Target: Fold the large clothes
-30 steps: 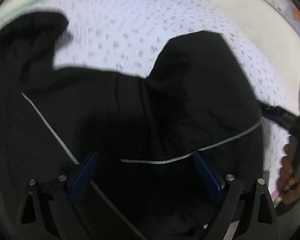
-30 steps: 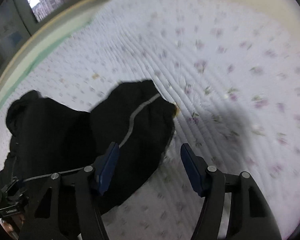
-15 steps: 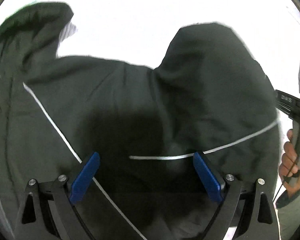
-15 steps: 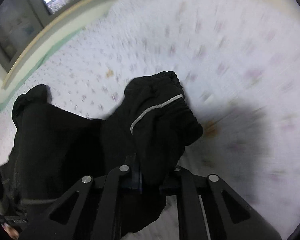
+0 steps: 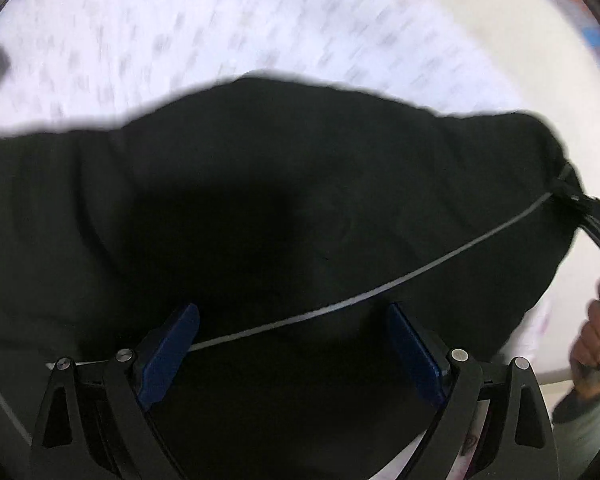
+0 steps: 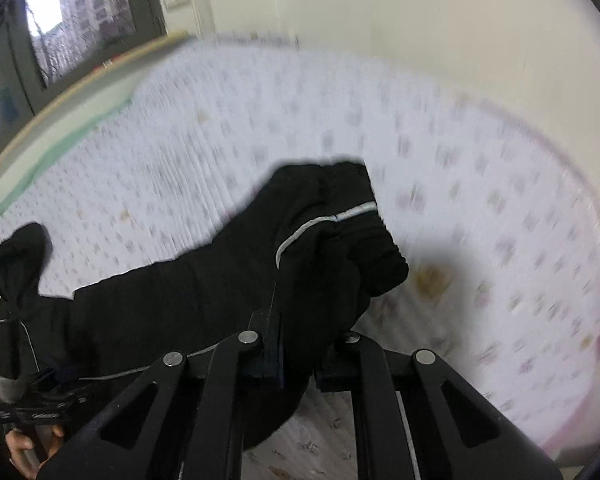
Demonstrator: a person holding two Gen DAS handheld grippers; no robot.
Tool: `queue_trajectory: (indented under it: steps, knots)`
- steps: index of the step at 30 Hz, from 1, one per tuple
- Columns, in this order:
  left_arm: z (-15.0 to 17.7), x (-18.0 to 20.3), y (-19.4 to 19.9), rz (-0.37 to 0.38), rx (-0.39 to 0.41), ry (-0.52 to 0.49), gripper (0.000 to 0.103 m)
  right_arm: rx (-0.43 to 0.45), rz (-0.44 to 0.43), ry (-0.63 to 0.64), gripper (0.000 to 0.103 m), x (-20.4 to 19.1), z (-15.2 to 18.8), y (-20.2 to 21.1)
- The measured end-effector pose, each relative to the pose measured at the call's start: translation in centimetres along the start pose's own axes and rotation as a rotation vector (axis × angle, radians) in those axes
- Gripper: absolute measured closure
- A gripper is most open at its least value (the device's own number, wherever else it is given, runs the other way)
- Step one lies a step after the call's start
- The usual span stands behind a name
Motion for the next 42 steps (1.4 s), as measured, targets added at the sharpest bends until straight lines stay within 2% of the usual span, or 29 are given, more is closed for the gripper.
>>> queue_trajectory:
  steps: [2, 3, 5, 9, 11, 13, 18, 20, 23, 25, 29, 33, 35, 39, 41, 42]
  knots:
    - [0.2, -0.2, -0.2, 0.001, 0.0, -0.009, 0.009, -0.019, 0.006, -0.011, 0.092, 0.5, 0.6, -1.2]
    - [0.2, -0.1, 0.2, -0.001, -0.003, -0.014, 0.009, -0.021, -0.017, -0.017, 0.092, 0.4, 0.6, -1.2]
    - [-0.1, -0.4, 1.6, -0.004, 0.007, -0.012, 0.009, -0.013, -0.129, -0.026, 0.092, -1.0, 0.0, -0.1]
    - [1.1, -2.1, 7.3, 0.007, 0.085, 0.016, 0.009, 0.024, -0.268, 0.019, 0.092, -5.1, -0.8, 2.9]
    - [1.9, -3.5, 10.9, -0.004, 0.128, 0.025, 0.008, 0.035, -0.327, 0.057, 0.092, -8.7, -0.8, 4.4]
    - [2.7, -6.6, 13.5, -0.016, 0.159, 0.034, 0.009, 0.036, -0.361, 0.096, 0.092, -12.4, -0.4, 5.3]
    - [6.1, -12.3, 20.1, -0.11, 0.245, 0.074, 0.009, 0.006, -0.471, 0.201, 0.092, -23.4, 2.1, 6.7]
    - [7.7, -15.6, 23.1, -0.145, 0.266, 0.096, 0.008, -0.02, -0.532, 0.258, 0.092, -29.3, 3.9, 7.1]
    - [9.0, -19.1, 24.8, -0.183, 0.282, 0.148, 0.009, -0.061, -0.581, 0.332, 0.092, -35.4, 7.1, 7.8]
    - [10.8, -22.4, 26.5, -0.216, 0.289, 0.187, 0.009, -0.105, -0.623, 0.384, 0.092, -40.7, 9.7, 7.2]
    - [13.4, -28.0, 28.9, -0.289, 0.29, 0.253, 0.009, -0.2, -0.694, 0.455, 0.092, -48.5, 14.6, 5.2]
    - [16.7, -33.0, 30.4, -0.33, 0.281, 0.32, 0.009, -0.312, -0.725, 0.513, 0.092, -55.2, 20.7, 2.0]
    - [18.2, -34.6, 30.7, -0.354, 0.271, 0.351, 0.009, -0.363, -0.694, 0.543, 0.092, -57.9, 23.7, -0.6]
    - [20.9, -38.0, 30.9, -0.371, 0.248, 0.406, 0.009, -0.446, -0.609, 0.581, 0.091, -61.1, 29.2, -5.5]
    - [21.7, -38.8, 30.5, -0.378, 0.233, 0.419, 0.009, -0.48, -0.584, 0.588, 0.089, -61.3, 31.2, -7.1]
    - [22.0, -39.3, 30.3, -0.381, 0.226, 0.422, 0.009, -0.504, -0.564, 0.597, 0.084, -61.2, 32.1, -7.9]
Point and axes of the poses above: each gripper's, at about its wrist camera, not at the fingertips, and y roughly against the way its jaws point, x to its right, z to its underside, the point moved 8 cm from there along -y, roughly the way its jaws point, and after that the axes turned 9 degrees about -z, right-handed, at the moved point
